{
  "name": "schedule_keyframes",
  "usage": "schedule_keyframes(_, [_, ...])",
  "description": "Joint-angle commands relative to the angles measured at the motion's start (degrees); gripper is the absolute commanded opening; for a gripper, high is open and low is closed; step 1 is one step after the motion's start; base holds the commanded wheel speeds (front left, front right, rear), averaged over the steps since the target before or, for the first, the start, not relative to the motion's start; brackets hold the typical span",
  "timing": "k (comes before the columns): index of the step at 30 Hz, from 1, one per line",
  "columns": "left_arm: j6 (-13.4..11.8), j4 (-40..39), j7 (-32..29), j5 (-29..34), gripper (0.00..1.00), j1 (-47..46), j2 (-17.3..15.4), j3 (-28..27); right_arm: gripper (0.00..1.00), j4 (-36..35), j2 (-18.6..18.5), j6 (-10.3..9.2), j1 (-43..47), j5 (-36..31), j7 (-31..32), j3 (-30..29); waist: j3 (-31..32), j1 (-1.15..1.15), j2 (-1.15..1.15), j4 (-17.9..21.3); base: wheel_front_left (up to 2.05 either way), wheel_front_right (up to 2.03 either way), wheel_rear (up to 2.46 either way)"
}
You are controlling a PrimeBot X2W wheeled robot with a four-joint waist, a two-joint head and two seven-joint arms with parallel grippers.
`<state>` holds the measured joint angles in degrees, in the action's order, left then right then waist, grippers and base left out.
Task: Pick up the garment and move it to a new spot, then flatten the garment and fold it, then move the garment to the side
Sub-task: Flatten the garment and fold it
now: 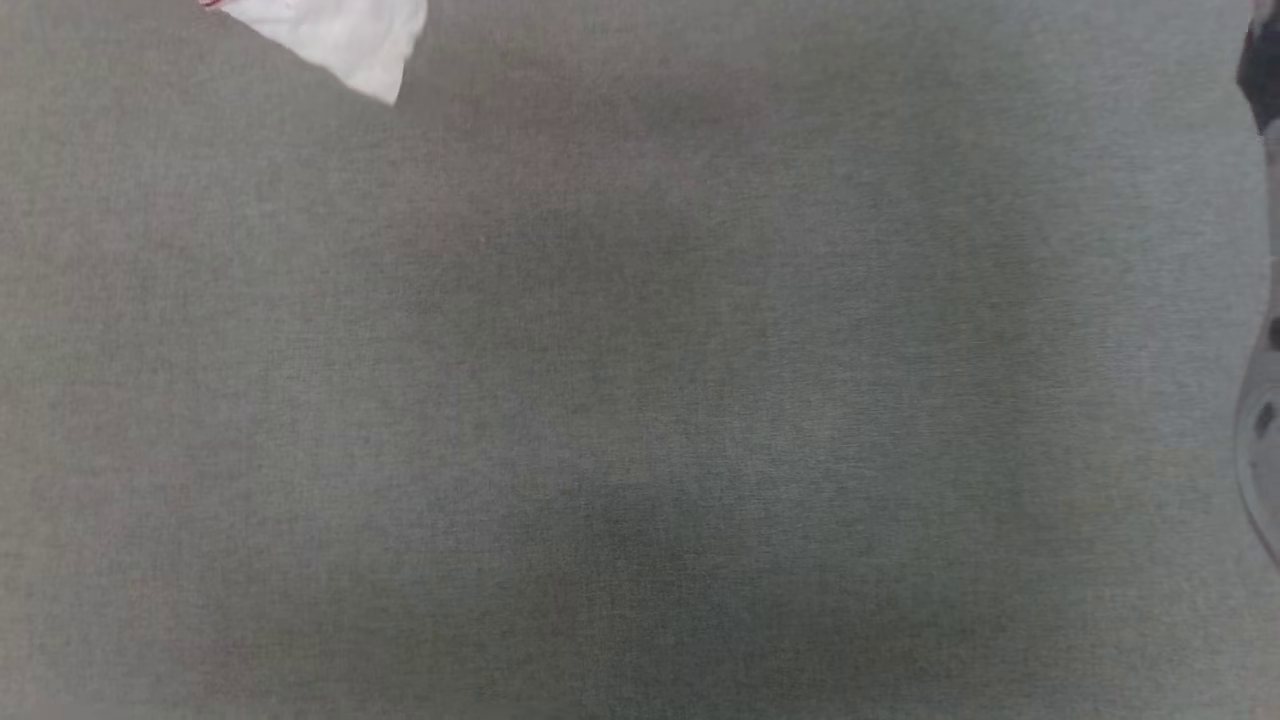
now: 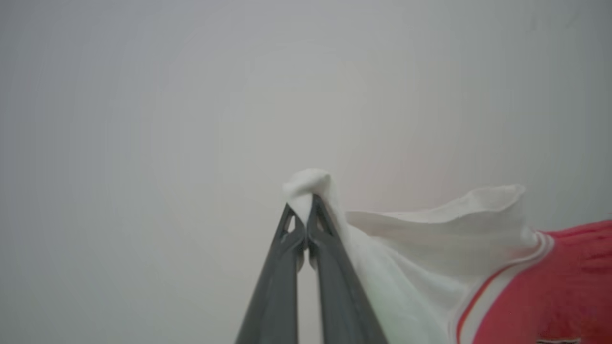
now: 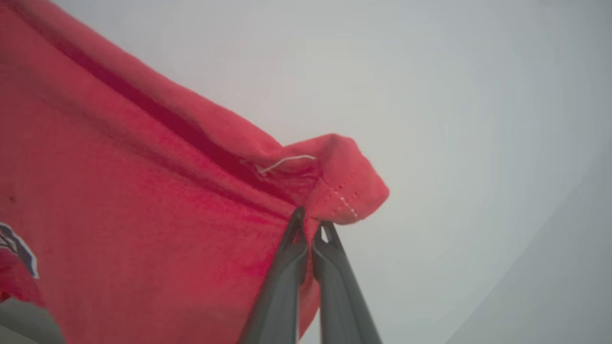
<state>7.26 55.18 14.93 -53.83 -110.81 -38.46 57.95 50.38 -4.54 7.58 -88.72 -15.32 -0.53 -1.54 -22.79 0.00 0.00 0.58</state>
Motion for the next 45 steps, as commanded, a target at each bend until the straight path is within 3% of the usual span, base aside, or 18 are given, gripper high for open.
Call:
schedule_keyframes(1, [0.1, -0.12, 0.27, 0.47, 0.0, 1.26, -0.63, -0.46, 0.0, 0.49, 0.12, -0.17, 0.19, -0.73, -0.34, -0.43, -0.84, 0.0, 0.0, -0.54, 0.0, 0.0, 0.0])
schedule_keyframes(8, [0.2, -1.48, 0.25, -1.61, 0.0, 12.71, -0.28, 0.13, 0.0, 5.33, 1.3, -0.17, 3.96, -4.24, -0.55, -0.9, -0.8, 0.0, 0.0, -2.13, 0.0, 0.0, 0.0])
schedule_keyframes(15, [0.22, -4.26, -6.41, -7.75, 0.0, 22.61, -1.55, 6.03, 0.0, 11.65, 1.52, -0.17, 9.92, -1.1, 0.72, 1.24, 0.62, 0.0, 0.0, -3.7, 0.0, 0.0, 0.0])
schedule_keyframes(23, [0.22, -10.4, -16.81, -15.46, 0.0, 34.21, -4.77, 11.5, 0.0, 18.39, 1.67, -0.17, 18.02, 8.19, 1.93, 8.55, 3.58, 0.0, 0.0, -4.81, 0.0, 0.0, 0.0])
schedule_keyframes(28, [0.15, -14.82, -22.66, -17.98, 0.0, 41.19, -7.72, 13.34, 0.0, 18.94, 1.61, -0.17, 23.99, 16.06, 3.74, 15.39, 5.25, 0.0, 0.0, -5.13, 0.0, 0.0, 0.0])
schedule_keyframes(32, [-0.22, -18.93, -25.66, -19.46, 0.0, 46.95, -9.43, 14.11, 0.0, 16.32, 1.65, -0.16, 29.32, 22.42, 6.38, 20.58, 6.14, 0.0, 0.0, -5.11, 0.0, 0.0, 0.0])
schedule_keyframes(36, [-2.58, -24.61, -27.06, -20.21, 0.0, 52.53, -12.16, 14.5, 0.0, 10.07, -1.0, -0.16, 35.4, 28.21, 9.69, 25.47, 6.91, 0.0, 0.0, -4.94, 0.0, 0.0, 0.0])
schedule_keyframes(41, [-5.36, -31.61, -27.78, -20.87, 0.0, 58.16, -15.12, 14.75, 0.0, 0.18, -5.53, -0.16, 42.63, 34.2, 15.28, 30.47, 7.42, 0.0, 0.0, -4.76, 0.0, 0.0, 0.0])
schedule_keyframes(45, [-9.16, -38.23, -27.64, -22.12, 0.0, 62.55, -18.49, 14.86, 0.0, -13.18, -12.17, -0.16, 51.45, 39.9, 23.08, 33.71, 7.74, 0.0, 0.0, -4.78, 0.0, 0.0, 0.0])
